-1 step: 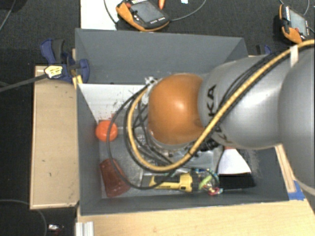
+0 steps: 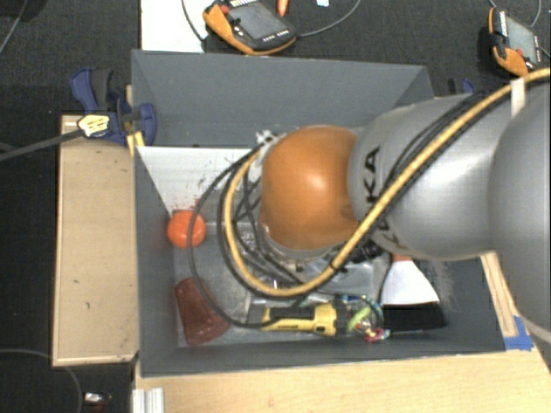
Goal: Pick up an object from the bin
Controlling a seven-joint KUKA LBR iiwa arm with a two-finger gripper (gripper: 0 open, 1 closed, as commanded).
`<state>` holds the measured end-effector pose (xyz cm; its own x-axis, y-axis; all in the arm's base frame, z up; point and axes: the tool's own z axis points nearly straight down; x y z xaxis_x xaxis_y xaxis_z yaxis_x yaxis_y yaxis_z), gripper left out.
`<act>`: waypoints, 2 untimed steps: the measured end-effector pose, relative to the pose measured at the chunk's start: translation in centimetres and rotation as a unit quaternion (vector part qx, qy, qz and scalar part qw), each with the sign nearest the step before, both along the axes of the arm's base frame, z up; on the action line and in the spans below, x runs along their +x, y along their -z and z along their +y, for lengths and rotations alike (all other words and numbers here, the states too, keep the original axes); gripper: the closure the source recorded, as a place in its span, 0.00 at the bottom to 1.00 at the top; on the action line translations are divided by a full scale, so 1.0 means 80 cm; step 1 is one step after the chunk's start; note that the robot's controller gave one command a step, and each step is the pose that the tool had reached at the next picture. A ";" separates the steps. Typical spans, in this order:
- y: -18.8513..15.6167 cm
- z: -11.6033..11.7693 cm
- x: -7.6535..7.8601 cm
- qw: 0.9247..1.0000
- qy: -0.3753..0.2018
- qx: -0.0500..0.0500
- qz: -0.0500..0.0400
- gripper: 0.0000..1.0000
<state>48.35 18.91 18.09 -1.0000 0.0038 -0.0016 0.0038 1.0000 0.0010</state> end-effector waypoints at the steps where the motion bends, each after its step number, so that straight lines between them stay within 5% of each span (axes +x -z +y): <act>1: 0.065 -0.141 0.003 0.998 -0.066 -0.002 0.001 0.00; 2: 0.091 -0.125 0.000 0.999 0.045 0.003 -0.002 0.00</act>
Offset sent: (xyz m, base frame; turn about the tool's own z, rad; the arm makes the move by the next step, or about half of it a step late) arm -0.0003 -0.1000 -0.0731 0.0897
